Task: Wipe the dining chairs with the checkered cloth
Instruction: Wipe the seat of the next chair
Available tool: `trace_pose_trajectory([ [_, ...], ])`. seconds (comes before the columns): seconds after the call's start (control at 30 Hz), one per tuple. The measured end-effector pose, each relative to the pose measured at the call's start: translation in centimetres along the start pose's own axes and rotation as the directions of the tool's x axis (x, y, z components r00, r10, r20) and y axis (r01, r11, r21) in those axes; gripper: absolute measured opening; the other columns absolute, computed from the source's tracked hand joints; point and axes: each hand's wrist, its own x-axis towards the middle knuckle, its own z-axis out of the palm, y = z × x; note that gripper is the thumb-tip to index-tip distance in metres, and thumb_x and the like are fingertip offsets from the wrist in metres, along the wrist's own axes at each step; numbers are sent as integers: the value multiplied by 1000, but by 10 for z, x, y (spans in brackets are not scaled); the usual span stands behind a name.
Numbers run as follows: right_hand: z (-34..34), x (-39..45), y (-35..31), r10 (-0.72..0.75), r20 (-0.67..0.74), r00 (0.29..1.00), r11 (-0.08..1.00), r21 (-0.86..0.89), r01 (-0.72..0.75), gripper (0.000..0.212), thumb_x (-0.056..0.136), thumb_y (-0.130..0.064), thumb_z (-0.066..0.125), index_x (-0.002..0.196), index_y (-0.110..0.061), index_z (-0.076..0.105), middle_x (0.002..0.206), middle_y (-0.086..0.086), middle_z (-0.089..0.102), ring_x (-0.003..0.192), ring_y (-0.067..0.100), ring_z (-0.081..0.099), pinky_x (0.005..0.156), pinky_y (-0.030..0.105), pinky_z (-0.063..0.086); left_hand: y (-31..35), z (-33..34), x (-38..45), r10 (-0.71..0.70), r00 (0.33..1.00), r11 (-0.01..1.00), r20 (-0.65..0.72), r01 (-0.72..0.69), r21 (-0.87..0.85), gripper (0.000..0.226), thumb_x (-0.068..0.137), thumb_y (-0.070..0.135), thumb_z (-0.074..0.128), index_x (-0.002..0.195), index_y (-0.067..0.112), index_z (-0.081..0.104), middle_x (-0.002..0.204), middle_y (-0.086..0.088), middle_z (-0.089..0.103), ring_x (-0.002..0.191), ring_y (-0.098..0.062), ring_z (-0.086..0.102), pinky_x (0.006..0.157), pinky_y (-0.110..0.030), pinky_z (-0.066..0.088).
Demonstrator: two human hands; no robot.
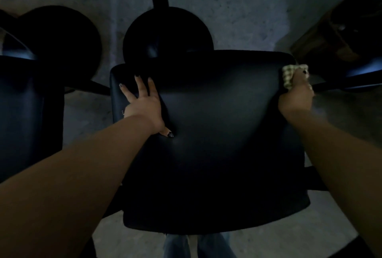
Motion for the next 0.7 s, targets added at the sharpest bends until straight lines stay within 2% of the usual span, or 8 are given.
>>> trace_pose_trajectory([
  [0.2, 15, -12, -32, -12, -49, 999, 977, -213, 2, 75, 84, 3, 50, 150, -1, 15, 156, 19, 15, 142, 38, 13, 116, 34, 4, 3, 1, 0, -23, 1000, 1000, -1, 23, -21, 157, 50, 52, 90, 148, 13, -26, 154, -15, -34, 137, -55, -24, 103, -62, 36],
  [0.37, 37, -44, -85, -92, 45, 995, 974, -202, 100, 78, 84, 3, 46, 152, -7, 9, 159, 12, 10, 145, 37, 2, 118, 42, 7, 3, 1, -2, -28, 999, 1000, -19, 28, 8, 157, 49, 55, 89, 148, 12, -25, 155, -16, -31, 138, -55, -20, 99, -61, 40],
  [0.47, 61, -70, -122, -172, 104, 980, 962, -194, 190, 74, 88, -4, 43, 153, -13, 8, 160, 8, 7, 146, 35, -3, 116, 49, 10, 2, 1, -4, -26, 999, 999, -31, 27, 31, 156, 50, 58, 87, 149, 12, -25, 156, -16, -29, 139, -54, -18, 97, -58, 43],
  [0.6, 97, -109, -162, -377, 182, 908, 901, -157, 405, 64, 94, -9, 36, 152, -14, 10, 160, 5, 7, 146, 32, -2, 114, 56, 8, 2, -1, -7, -23, 999, 999, -39, 25, 42, 156, 50, 59, 87, 149, 13, -25, 156, -14, -28, 140, -52, -18, 98, -56, 43],
  [0.7, 114, -134, -170, -504, 246, 828, 833, -113, 541, 69, 93, -10, 45, 152, -12, 9, 161, 5, 5, 146, 31, -6, 114, 58, 2, 2, 0, -6, -32, 998, 999, -48, 33, 26, 147, 60, 49, 87, 149, 14, -24, 157, -14, -27, 140, -51, -19, 98, -55, 43],
])
